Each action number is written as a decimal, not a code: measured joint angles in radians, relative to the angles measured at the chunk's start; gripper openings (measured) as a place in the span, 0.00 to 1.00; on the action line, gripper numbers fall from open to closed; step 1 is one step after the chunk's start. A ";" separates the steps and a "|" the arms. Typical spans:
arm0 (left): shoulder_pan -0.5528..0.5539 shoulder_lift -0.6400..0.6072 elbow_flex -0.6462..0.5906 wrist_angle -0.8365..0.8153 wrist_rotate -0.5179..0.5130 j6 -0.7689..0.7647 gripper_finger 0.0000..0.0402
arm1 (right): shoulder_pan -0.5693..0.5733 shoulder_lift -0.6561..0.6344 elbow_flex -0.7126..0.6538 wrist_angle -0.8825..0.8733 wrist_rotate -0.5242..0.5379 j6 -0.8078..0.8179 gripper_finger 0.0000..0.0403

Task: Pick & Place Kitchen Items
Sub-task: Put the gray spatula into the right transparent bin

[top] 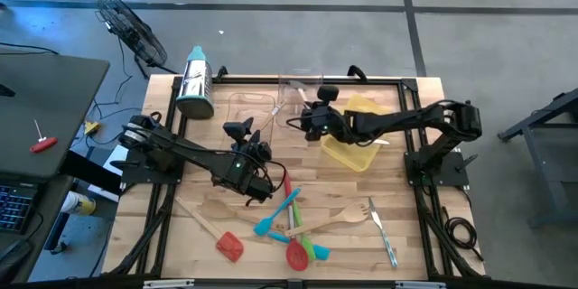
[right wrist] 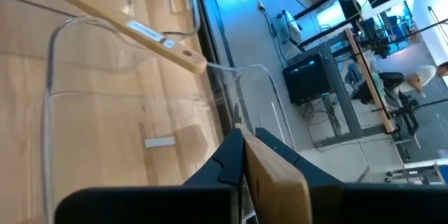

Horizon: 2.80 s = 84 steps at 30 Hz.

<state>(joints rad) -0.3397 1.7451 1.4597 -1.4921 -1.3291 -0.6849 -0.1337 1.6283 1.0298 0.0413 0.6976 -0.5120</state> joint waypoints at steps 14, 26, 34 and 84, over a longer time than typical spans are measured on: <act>0.000 0.000 0.000 0.002 -0.007 0.000 0.62 | -0.034 0.000 0.000 -0.012 -0.037 0.015 0.02; 0.000 0.000 0.000 0.009 0.012 -0.001 0.62 | -0.072 0.000 0.001 -0.042 -0.111 0.035 0.02; 0.000 0.000 0.000 0.010 0.014 -0.001 0.62 | -0.090 0.000 0.001 -0.052 -0.124 0.047 0.03; 0.000 0.000 -0.001 0.024 0.063 -0.001 0.62 | -0.046 0.082 0.000 -0.050 -0.259 0.245 0.67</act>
<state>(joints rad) -0.3401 1.7454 1.4590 -1.4677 -1.2659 -0.6857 -0.1793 1.7103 1.0294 -0.0089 0.4384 -0.2671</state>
